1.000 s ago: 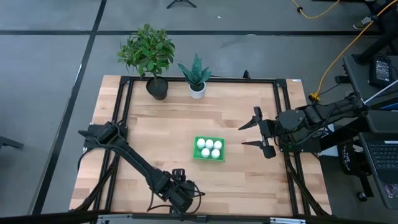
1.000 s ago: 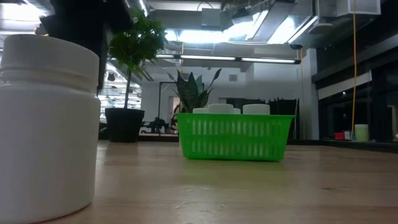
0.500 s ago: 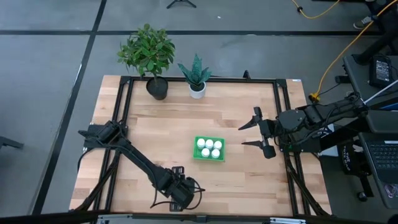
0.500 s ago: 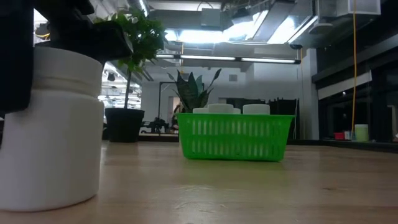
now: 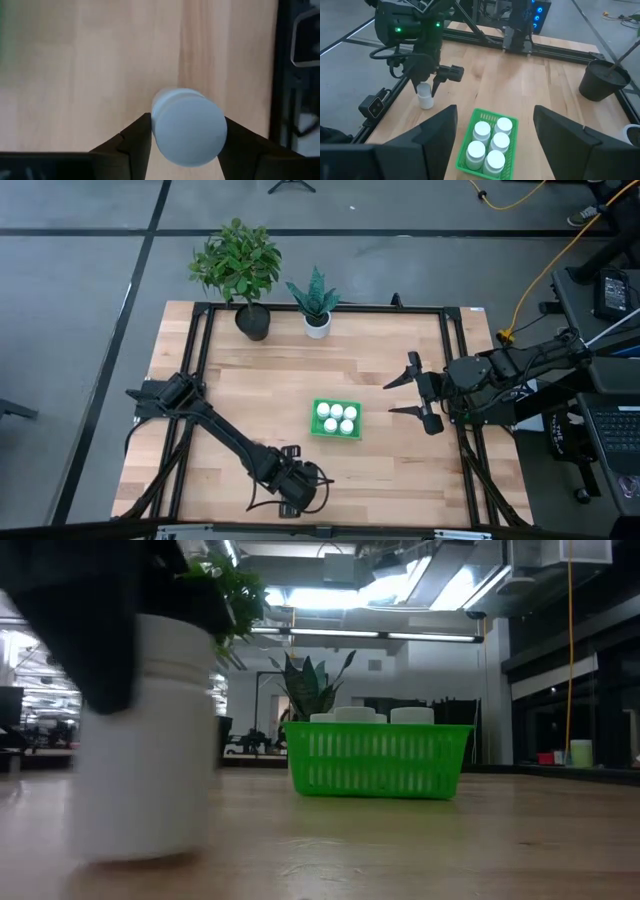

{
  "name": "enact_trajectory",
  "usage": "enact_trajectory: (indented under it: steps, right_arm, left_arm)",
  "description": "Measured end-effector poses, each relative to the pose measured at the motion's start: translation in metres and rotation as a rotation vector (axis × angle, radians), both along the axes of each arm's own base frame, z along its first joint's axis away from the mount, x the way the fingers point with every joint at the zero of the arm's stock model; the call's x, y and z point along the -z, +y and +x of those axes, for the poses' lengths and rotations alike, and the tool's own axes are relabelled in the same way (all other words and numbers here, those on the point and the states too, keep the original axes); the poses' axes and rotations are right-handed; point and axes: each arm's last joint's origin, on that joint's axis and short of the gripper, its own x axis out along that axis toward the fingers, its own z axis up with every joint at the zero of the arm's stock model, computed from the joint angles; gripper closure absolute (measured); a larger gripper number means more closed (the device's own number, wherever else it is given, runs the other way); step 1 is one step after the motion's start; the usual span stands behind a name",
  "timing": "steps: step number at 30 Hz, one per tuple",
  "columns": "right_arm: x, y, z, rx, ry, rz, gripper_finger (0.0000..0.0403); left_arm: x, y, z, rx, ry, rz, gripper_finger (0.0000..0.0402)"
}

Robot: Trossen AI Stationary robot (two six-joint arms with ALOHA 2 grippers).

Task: Pick and place pill bottles into a basket
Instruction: Put the white pill bottle into the green basket

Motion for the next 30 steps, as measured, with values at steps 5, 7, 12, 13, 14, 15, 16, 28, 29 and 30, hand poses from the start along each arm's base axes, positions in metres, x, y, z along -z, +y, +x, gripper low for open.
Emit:
enact_trajectory:
  steps: [5, 7, 12, 13, 14, 15, 16, 28, 29, 30]
  right_arm:
    - [0.000, 0.000, 0.000, 0.001, 0.000, 0.000, 0.0139]
    - [0.000, 0.000, 0.000, 0.000, 0.001, 0.000, 0.0139]
    - [0.000, 0.000, 0.000, 0.001, 0.001, 0.001, 0.0139]
    - [0.000, 0.000, 0.000, 0.001, 0.002, 0.001, 0.0139]
    - [0.000, 0.000, 0.000, 0.001, 0.001, 0.001, 0.0139]
    - [0.000, 0.000, 0.000, 0.001, 0.002, 0.001, 0.0139]
    - [0.000, 0.000, 0.000, 0.001, 0.002, 0.000, 0.0139]
    - [0.000, 0.000, 0.000, -0.001, 0.003, -0.005, 0.0139]
    - [0.000, 0.000, 0.000, 0.000, 0.003, -0.005, 0.0139]
    - [0.000, 0.000, 0.000, 0.000, 0.003, -0.005, 0.0139]
  left_arm:
    - [-0.011, 0.005, 0.003, -0.035, -0.076, 0.034, 0.0226]
    - [-0.019, 0.011, 0.004, -0.047, -0.097, 0.043, 0.0226]
    - [-0.048, 0.032, -0.001, -0.080, -0.146, 0.109, 0.0227]
    - [-0.054, 0.037, -0.002, -0.082, -0.146, 0.122, 0.0227]
    - [-0.057, 0.042, -0.003, -0.085, -0.145, 0.131, 0.0227]
    - [-0.061, 0.047, -0.003, -0.089, -0.146, 0.137, 0.0227]
    - [-0.064, 0.052, -0.003, -0.093, -0.142, 0.144, 0.0227]
    - [-0.082, 0.104, 0.010, -0.011, -0.149, 0.201, 0.0228]
    - [-0.082, 0.107, 0.011, -0.003, -0.145, 0.201, 0.0228]
    - [-0.081, 0.111, 0.012, 0.005, -0.140, 0.193, 0.0228]
